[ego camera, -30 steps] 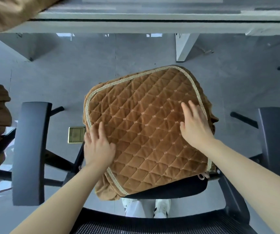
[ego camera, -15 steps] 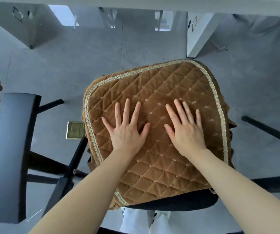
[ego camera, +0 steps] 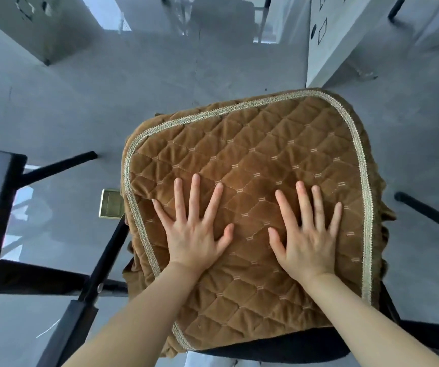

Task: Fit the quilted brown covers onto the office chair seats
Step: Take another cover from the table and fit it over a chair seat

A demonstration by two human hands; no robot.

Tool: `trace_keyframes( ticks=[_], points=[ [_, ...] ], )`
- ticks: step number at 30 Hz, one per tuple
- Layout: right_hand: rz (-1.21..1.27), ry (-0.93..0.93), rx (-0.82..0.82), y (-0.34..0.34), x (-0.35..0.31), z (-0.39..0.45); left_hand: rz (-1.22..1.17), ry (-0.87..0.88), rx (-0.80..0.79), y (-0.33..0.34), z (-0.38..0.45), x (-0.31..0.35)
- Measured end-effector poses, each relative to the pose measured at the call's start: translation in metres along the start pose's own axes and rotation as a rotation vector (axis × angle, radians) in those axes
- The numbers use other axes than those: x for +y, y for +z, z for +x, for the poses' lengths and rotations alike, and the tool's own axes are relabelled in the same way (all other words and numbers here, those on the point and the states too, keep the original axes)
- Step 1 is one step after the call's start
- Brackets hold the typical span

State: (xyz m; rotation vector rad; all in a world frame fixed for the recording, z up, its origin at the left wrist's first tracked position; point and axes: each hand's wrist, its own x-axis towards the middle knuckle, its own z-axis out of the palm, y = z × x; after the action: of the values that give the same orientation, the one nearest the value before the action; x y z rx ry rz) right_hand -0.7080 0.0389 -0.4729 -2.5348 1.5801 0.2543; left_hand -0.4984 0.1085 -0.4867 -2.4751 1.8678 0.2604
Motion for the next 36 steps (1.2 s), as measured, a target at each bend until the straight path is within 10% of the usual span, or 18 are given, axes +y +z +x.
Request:
trace_keyframes(
  ticks=[16,30,36],
  points=[
    [0.248,-0.063,-0.364,-0.159,-0.022,-0.010,0.054,-0.121,-0.636,-0.151,-0.002,0.004],
    [0.340,-0.354,-0.122,-0.419,-0.111,0.037,-0.528,-0.264,-0.247,-0.392,0.019,-0.103],
    [0.726,-0.003,-0.140,-0.459,-0.162,0.116,-0.650,-0.471,0.103,-0.455,0.075,-0.199]
  ],
)
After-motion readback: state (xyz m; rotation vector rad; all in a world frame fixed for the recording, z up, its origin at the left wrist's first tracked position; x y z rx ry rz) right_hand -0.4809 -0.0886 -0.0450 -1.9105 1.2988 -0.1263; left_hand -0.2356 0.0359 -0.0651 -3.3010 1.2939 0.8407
